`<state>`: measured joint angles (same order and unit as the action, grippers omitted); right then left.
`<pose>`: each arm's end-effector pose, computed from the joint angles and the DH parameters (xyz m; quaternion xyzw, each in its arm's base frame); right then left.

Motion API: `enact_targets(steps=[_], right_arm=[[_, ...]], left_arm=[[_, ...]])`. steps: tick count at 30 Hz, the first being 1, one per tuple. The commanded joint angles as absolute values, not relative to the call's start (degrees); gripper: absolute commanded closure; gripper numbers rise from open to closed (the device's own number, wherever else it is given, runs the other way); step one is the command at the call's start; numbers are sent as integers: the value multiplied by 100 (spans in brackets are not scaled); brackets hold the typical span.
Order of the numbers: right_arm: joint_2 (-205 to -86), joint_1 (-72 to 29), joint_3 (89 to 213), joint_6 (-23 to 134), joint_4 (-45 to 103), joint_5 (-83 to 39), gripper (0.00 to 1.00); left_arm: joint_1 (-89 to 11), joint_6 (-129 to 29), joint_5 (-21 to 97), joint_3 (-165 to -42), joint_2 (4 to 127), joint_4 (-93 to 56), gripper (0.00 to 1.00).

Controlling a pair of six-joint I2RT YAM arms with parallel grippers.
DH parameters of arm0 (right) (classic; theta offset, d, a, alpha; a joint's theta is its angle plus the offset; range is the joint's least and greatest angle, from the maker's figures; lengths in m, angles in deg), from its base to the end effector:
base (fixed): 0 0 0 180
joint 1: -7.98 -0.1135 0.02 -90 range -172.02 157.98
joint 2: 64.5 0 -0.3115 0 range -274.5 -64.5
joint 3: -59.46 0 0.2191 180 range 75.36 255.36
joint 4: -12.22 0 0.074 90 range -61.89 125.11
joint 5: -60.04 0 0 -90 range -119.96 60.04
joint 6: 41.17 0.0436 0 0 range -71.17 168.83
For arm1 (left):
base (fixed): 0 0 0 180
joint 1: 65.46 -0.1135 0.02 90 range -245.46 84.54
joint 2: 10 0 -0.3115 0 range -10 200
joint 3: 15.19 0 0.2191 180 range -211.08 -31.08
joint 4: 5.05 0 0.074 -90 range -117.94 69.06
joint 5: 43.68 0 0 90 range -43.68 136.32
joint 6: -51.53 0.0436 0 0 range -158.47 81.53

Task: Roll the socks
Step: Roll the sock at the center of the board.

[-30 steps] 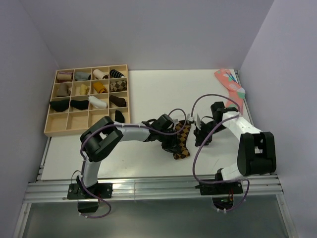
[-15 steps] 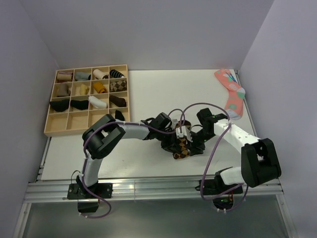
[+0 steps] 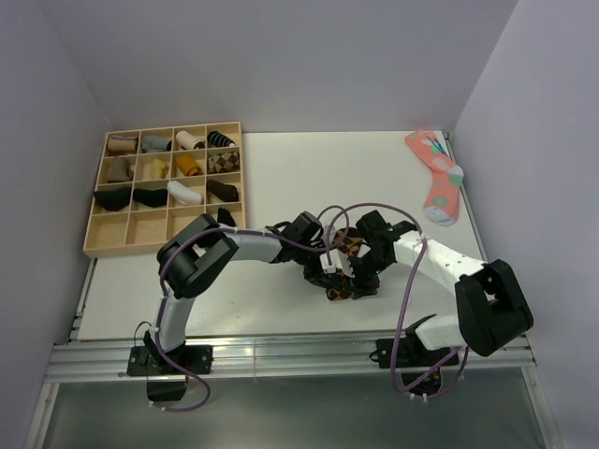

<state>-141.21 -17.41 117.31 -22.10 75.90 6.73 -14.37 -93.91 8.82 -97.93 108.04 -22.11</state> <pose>0.1423 0.0964 0.2378 -0.7193 0.6166 0.2657 0.1785 0.2378 -0.3369 0.1758 -0.0696 -0.8996 0.4268 0.0611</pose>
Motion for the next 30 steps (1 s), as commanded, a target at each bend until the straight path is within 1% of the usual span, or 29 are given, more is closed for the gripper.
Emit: enact_targets(steps=[1,16,25,28,29,30], right_arm=[[-14280,-1865,11693,-2051,7408,573,50],[-14606,-2084,11658,-1682,7021,160,52],[-14931,-2102,11825,-1269,7117,-191,53],[-15071,-2102,11851,-980,7074,-279,63],[-15107,-2094,11868,-918,7091,-280,69],[-15133,-2085,11895,-796,7091,-280,70]], left_arm=[[-1448,-9165,1406,-9524,11165,-2894,100],[-1501,-9332,1169,-9401,11138,-2560,100],[-1545,-9604,1002,-9199,11033,-2138,91],[-1545,-9771,1054,-9085,10945,-1893,89],[-1545,-9841,1150,-8980,10910,-1823,87],[-1545,-10007,1195,-8910,10831,-1735,86]])
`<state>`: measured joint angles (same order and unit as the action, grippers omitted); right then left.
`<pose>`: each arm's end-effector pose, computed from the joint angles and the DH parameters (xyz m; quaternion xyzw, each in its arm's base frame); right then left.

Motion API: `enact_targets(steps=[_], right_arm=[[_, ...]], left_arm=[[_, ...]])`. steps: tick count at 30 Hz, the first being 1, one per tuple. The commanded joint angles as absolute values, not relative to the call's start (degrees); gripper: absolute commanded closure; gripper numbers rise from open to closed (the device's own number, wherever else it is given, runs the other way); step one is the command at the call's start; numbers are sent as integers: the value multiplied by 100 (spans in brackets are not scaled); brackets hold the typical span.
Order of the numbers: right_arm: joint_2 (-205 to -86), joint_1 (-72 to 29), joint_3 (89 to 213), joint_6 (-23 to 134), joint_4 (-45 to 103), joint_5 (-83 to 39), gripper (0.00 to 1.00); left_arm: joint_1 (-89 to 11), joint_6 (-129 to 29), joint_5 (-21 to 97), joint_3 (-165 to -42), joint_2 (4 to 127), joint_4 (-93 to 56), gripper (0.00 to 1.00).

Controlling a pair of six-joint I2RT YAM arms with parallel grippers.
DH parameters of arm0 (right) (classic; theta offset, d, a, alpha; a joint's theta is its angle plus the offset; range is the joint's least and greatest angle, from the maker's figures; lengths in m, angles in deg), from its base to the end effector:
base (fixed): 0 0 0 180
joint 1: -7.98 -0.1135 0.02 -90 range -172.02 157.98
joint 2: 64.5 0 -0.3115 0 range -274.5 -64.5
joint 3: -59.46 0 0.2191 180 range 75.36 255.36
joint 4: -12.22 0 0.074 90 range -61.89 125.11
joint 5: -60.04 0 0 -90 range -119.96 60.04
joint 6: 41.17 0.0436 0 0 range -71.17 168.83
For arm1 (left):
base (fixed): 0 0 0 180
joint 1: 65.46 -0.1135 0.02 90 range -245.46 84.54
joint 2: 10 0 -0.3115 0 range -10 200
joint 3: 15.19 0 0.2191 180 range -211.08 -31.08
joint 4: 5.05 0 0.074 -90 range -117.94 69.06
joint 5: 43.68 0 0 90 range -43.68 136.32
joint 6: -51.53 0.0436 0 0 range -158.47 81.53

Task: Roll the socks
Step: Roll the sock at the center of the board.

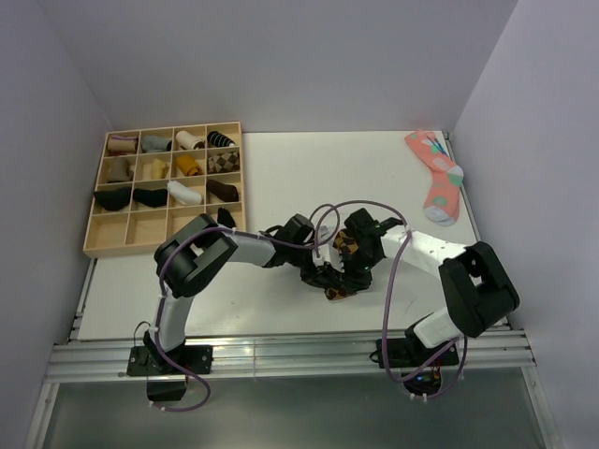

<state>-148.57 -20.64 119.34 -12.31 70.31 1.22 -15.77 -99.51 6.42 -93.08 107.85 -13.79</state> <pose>0.1671 0.1169 0.2233 -0.6909 0.6682 0.2393 0.1373 0.2403 -0.3265 0.1675 -0.0328 -0.8872 0.4542 0.0743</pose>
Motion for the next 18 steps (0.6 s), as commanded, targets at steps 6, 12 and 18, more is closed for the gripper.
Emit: enact_targets(steps=[6,12,18], right_arm=[[-15230,-2006,11913,-400,7021,-324,80],[-15274,-1927,11948,-258,7091,-307,82],[-15423,-1567,12035,-486,7469,-34,82]], left_arm=[[-1510,-10869,1738,-8128,10313,-698,79],[-1352,-11221,2284,-7688,9944,5,67],[-1203,-11143,3092,-7213,9574,604,59]])
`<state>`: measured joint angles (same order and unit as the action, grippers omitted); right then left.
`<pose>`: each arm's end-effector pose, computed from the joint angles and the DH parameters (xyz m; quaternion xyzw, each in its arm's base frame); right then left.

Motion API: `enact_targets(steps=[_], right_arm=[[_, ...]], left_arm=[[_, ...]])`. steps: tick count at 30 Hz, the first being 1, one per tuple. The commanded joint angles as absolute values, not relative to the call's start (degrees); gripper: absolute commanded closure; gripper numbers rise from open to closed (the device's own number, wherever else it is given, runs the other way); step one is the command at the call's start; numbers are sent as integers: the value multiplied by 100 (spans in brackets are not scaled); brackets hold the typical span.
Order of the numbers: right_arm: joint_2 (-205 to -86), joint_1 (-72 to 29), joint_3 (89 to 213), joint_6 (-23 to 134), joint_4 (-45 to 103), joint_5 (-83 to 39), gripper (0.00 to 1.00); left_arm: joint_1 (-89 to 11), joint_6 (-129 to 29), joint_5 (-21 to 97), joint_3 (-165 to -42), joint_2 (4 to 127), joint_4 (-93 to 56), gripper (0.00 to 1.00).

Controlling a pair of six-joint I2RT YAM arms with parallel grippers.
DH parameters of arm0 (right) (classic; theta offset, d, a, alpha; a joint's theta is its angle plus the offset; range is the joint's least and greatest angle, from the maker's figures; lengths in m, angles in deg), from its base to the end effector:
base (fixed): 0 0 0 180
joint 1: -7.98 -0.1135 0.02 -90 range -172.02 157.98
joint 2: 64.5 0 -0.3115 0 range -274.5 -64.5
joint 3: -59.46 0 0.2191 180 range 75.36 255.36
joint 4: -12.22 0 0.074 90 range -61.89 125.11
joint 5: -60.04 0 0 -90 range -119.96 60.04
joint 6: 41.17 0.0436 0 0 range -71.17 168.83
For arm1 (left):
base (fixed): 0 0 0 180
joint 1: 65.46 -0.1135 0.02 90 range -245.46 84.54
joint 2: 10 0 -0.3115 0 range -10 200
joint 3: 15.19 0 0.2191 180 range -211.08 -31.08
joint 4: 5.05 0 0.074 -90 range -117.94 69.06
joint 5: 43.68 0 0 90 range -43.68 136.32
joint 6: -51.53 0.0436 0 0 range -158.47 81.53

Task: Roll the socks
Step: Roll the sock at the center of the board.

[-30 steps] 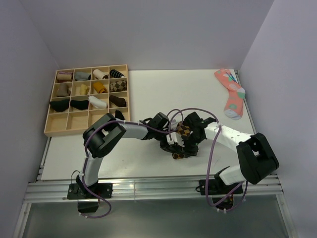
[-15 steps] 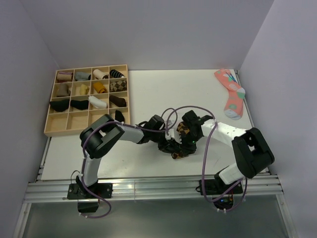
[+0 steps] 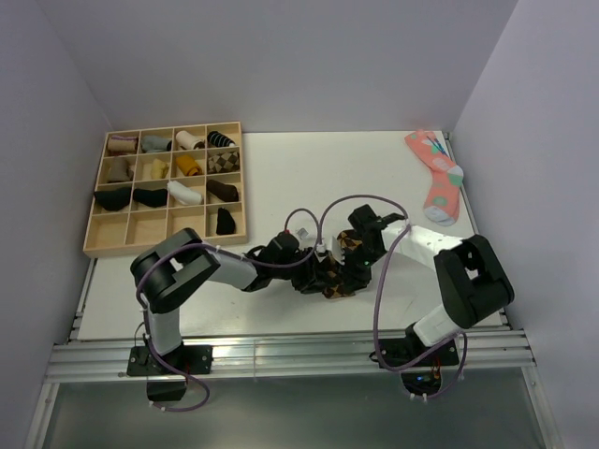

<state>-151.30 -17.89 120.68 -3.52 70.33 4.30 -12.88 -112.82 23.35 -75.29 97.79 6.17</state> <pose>0.1803 0.1147 0.2205 -0.6145 0.7302 0.2742 0.1186 0.2019 -0.2918 0.1802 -0.0772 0.8762 -0.4742 0.0381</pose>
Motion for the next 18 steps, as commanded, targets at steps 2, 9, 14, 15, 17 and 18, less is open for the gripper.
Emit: enact_targets(steps=[2,9,14,15,17,18], right_arm=[[-15450,-1339,12088,-609,7626,-16,83],[-16257,-574,12685,-1233,8471,256,82],[-16688,-292,13046,-1540,9032,405,82],[-16872,-222,13177,-1550,9112,449,81],[-17057,-151,13362,-1568,9253,467,81],[-17224,-99,13398,-1568,9297,441,81]], left_arm=[[-1168,-11037,3539,-7038,9373,691,57],[-834,-10310,4892,-6791,8810,683,55],[-482,-9037,5948,-6861,8353,822,55],[-343,-8789,6194,-6835,8309,972,55],[-236,-7975,6327,-6677,8247,1601,56],[-131,-7717,6424,-6616,8255,1806,56]])
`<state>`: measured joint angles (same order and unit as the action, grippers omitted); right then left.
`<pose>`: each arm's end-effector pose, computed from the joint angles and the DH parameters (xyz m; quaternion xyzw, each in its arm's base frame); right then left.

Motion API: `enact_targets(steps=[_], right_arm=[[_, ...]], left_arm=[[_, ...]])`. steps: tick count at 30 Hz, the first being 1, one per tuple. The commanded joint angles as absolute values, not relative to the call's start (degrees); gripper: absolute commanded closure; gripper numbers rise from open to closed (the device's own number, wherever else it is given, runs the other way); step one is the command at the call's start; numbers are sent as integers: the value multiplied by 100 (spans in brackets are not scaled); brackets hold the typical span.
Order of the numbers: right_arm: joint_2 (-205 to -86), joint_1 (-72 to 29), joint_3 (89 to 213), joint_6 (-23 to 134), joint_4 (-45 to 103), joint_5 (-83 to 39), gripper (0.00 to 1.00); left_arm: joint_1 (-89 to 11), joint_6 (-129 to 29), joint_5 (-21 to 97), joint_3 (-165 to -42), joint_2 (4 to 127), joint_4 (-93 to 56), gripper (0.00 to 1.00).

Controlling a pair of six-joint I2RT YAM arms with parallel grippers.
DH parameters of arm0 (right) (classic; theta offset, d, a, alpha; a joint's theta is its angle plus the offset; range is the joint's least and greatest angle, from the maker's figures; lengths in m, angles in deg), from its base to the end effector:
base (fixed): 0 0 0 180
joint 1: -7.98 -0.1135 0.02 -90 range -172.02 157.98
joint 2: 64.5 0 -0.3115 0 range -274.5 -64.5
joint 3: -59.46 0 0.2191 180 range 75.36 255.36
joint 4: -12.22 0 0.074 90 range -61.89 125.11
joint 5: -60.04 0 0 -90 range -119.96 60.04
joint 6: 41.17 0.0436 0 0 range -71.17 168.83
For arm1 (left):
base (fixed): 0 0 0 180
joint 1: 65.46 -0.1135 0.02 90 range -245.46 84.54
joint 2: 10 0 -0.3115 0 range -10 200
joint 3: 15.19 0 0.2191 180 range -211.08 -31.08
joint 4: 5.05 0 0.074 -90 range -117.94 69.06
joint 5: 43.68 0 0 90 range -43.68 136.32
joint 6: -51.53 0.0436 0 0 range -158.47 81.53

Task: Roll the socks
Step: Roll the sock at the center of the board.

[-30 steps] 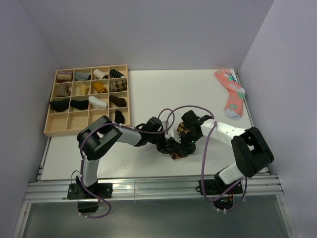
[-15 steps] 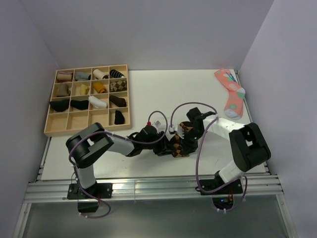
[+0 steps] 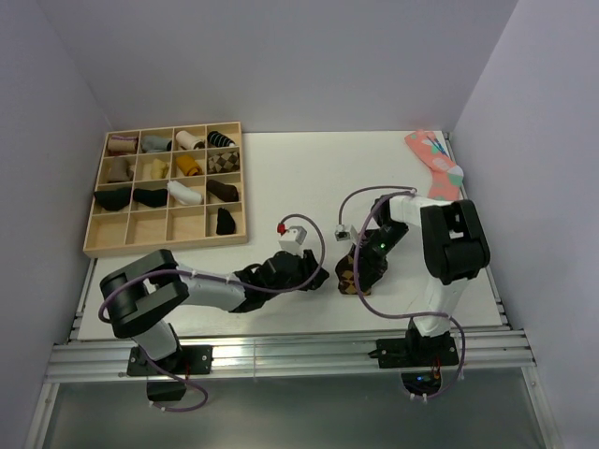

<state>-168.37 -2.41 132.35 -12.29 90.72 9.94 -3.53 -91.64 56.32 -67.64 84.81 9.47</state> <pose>0.2376 0.0720 0.2018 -0.4945 0.7856 0.3720 0.0004 0.1532 -0.2712 0.2217 0.0203 0.8541 -0.3939 0.3389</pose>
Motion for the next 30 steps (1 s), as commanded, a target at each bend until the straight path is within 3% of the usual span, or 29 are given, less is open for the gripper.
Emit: enact_targets(steps=[1,4,11,30], right_arm=[[-17295,-90,13441,-1550,9315,423,82],[-17497,-2,13573,-1533,9411,432,81],[-17805,77,13811,-1296,9561,388,81],[-18051,113,13811,-1014,9447,168,81]], left_arm=[[-69,-7480,6381,-6485,8255,2086,55],[-33,-6960,5848,-6421,8404,2827,52],[-33,-6274,4545,-7185,9528,3012,51],[-121,-5877,3902,-7555,9723,3047,50]])
